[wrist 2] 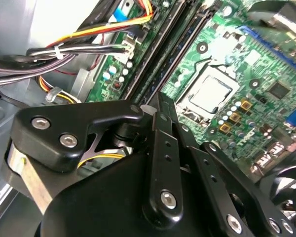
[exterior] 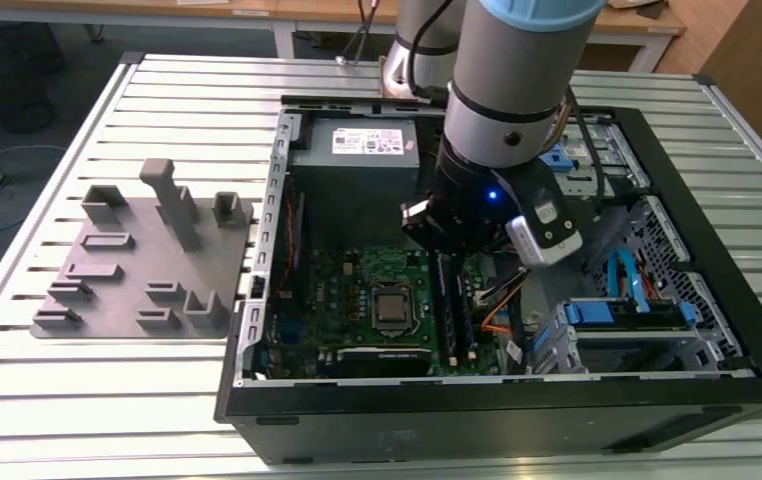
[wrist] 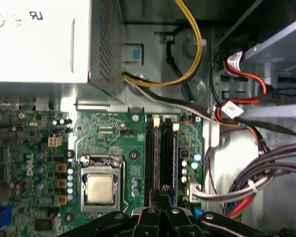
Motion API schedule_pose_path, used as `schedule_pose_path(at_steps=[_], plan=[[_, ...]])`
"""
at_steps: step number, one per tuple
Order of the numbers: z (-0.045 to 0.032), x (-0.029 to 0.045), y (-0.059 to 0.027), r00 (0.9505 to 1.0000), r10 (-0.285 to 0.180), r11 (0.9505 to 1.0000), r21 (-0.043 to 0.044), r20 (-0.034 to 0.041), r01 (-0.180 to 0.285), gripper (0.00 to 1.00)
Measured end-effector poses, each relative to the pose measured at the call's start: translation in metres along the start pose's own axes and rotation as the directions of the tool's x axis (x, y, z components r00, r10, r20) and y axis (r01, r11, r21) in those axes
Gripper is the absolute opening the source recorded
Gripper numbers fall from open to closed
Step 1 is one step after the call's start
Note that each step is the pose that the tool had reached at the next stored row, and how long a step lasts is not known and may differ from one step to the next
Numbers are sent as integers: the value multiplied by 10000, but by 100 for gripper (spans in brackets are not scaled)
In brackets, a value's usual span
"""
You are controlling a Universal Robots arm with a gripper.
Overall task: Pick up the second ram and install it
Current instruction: 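Press down the second ram until it locks into place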
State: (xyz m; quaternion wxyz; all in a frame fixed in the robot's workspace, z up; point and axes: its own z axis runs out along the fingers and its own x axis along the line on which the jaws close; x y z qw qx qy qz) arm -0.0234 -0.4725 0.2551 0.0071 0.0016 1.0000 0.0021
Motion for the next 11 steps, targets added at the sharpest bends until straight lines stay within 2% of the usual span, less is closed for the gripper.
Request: schedule_pose_path(at_steps=[4, 8, 11], plan=[[69, 6, 119, 10000, 0, 10000, -58, 0, 0, 11], [142, 20, 236, 10000, 2, 10000, -64, 1, -2, 11], [197, 21, 267, 10000, 2, 10000, -64, 1, -2, 11]])
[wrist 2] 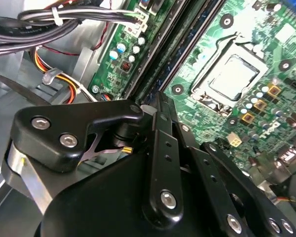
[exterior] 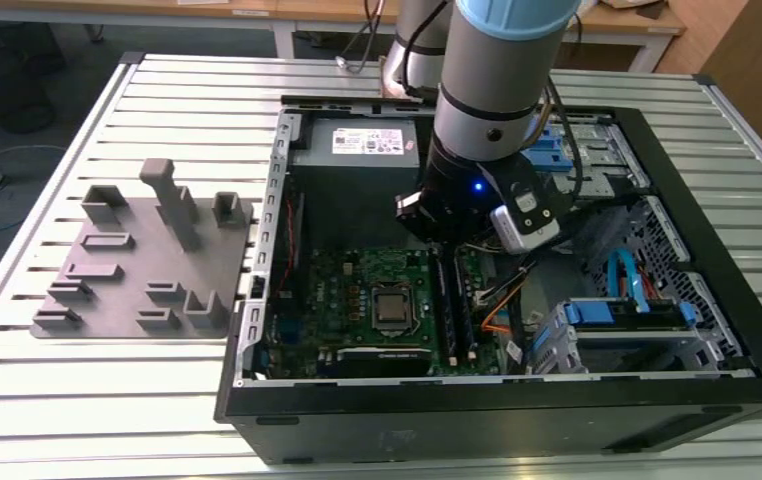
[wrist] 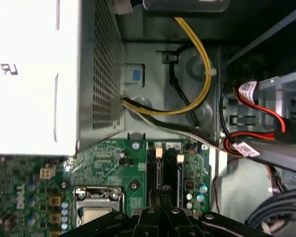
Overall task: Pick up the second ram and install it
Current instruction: 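Press down the second ram until it locks into place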
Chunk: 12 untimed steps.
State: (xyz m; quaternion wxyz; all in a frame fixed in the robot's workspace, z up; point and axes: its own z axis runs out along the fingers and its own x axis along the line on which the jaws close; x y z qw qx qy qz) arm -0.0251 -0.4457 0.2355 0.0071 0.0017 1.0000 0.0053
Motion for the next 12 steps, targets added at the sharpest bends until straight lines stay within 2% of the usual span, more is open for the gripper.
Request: schedule_pose_path(at_steps=[7, 12], plan=[[128, 2, 56, 10000, 0, 10000, 0, -1, 0, 11], [166, 3, 66, 10000, -1, 10000, 8, -3, 1, 11]])
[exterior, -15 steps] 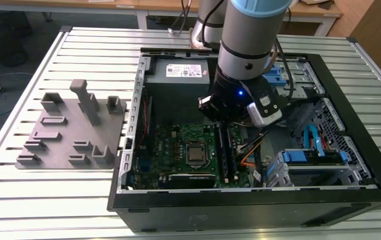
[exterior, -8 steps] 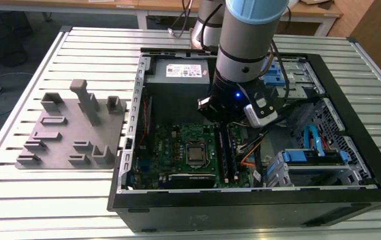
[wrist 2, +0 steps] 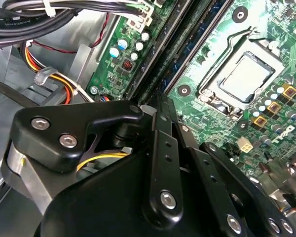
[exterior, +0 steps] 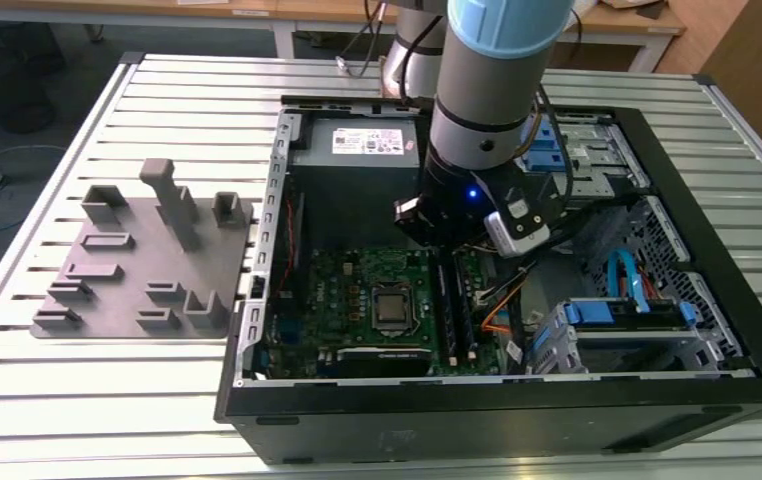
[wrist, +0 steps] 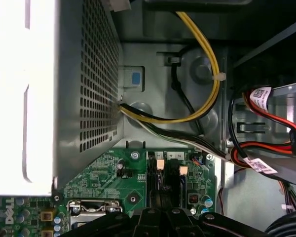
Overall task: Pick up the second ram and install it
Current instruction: 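Press down the second ram until it locks into place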
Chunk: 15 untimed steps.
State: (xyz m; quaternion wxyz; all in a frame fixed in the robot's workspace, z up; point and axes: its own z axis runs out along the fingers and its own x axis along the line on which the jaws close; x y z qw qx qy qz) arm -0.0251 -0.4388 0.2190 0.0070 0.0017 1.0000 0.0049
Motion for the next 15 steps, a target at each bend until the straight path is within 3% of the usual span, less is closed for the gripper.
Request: schedule_pose_path(at_steps=[5, 9, 11, 15], plan=[[35, 1, 5, 10000, 0, 10000, -2, 1, 0, 11], [-5, -2, 12, 10000, 1, 10000, 8, 17, -1, 11], [-52, -1, 7, 10000, -1, 10000, 74, 4, 1, 11], [-59, -1, -16, 10000, -2, 9998, 176, 5, 2, 11]])
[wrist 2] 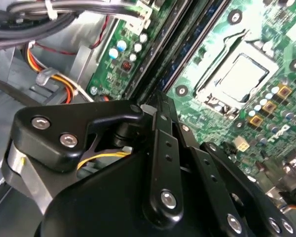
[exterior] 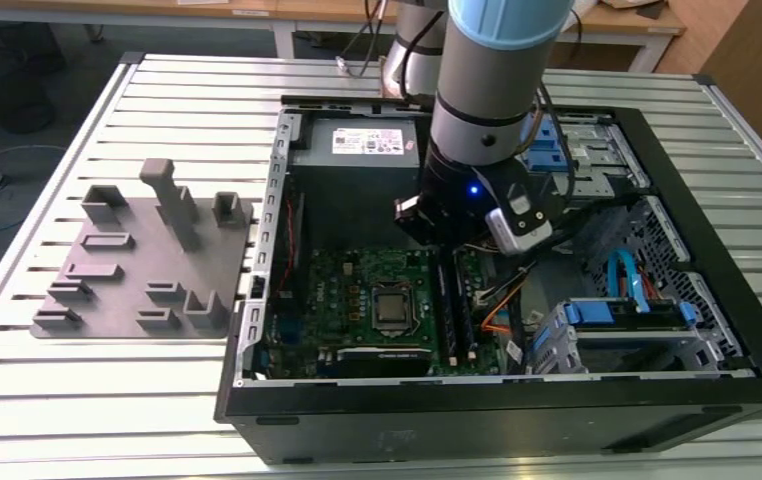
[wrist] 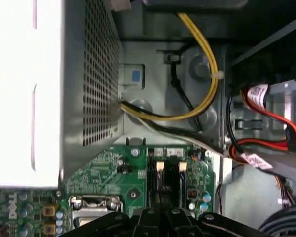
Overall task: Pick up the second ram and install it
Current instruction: 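Press down the second ram until it locks into place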
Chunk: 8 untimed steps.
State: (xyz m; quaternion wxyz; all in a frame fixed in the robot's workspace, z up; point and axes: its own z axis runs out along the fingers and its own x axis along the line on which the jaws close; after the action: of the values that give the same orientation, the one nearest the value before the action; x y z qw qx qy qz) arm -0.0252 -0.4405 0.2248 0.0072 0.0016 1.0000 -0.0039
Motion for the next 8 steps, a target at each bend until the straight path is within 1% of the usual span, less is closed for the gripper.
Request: schedule_pose_path(at_steps=[2, 3, 8], plan=[[0, 0, -48, 10000, -1, 10000, 79, 0, 1, 11], [1, -1, -82, 10000, -2, 9999, 101, 0, 2, 11], [23, -1, -290, 10000, -2, 9999, 119, 1, 2, 11]])
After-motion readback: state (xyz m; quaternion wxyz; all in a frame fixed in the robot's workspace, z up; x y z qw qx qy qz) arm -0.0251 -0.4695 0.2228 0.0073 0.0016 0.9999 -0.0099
